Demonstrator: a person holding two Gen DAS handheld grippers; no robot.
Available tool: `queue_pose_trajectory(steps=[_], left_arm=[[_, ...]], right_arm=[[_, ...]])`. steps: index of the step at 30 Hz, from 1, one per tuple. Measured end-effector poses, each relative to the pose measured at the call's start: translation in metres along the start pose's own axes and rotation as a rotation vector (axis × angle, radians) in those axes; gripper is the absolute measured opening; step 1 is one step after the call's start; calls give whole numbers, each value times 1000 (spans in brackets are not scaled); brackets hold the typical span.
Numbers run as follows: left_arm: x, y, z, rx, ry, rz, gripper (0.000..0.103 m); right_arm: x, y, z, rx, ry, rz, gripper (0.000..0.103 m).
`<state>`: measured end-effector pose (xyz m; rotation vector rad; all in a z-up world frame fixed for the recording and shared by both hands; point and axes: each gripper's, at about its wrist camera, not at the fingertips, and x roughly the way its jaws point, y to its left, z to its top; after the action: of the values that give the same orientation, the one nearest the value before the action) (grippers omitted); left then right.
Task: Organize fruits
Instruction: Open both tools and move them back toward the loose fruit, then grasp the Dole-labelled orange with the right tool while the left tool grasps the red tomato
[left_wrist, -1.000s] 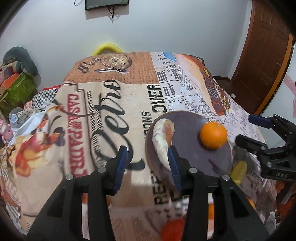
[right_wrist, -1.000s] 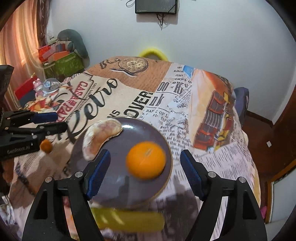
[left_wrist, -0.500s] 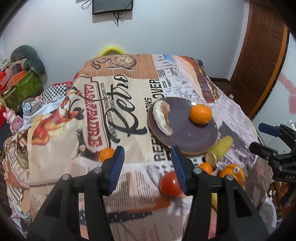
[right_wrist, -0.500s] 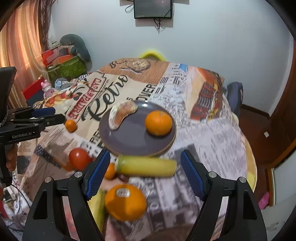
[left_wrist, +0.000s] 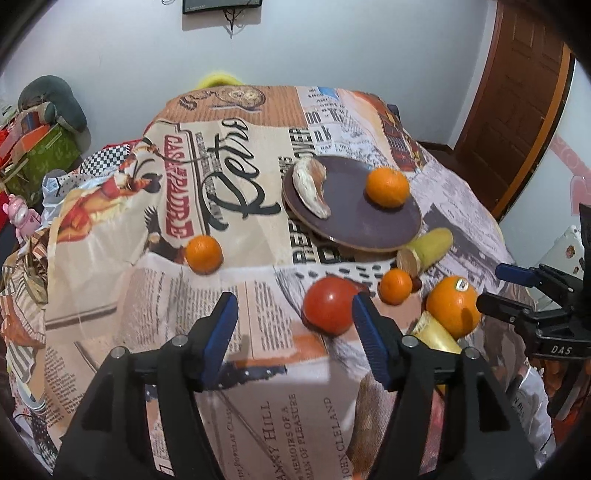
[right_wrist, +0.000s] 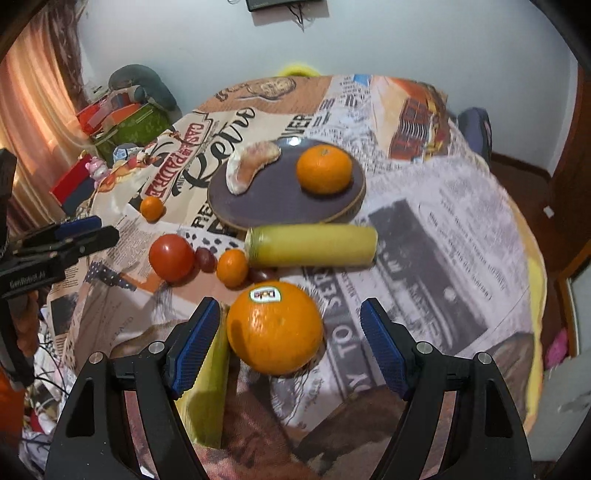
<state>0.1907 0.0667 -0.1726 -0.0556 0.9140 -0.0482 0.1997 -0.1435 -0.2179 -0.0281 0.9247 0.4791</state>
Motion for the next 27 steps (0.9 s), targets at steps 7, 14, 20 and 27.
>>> queue_pose_trajectory(steps=[7,14,20,27], left_arm=[[15,-3,-8,0,39,-17,64],[32,-7,-12,1,73,-28,64],[45,-12,-11,6,92,-40,64],[60,-18,-6,11,106,-57,64]], right_arm=[[19,1,-2,13,47,21,76],[34,3,-6,18,80,54,68],[32,6,-4,-5,67,48,66],[24,1,3,-8,20,36,66]])
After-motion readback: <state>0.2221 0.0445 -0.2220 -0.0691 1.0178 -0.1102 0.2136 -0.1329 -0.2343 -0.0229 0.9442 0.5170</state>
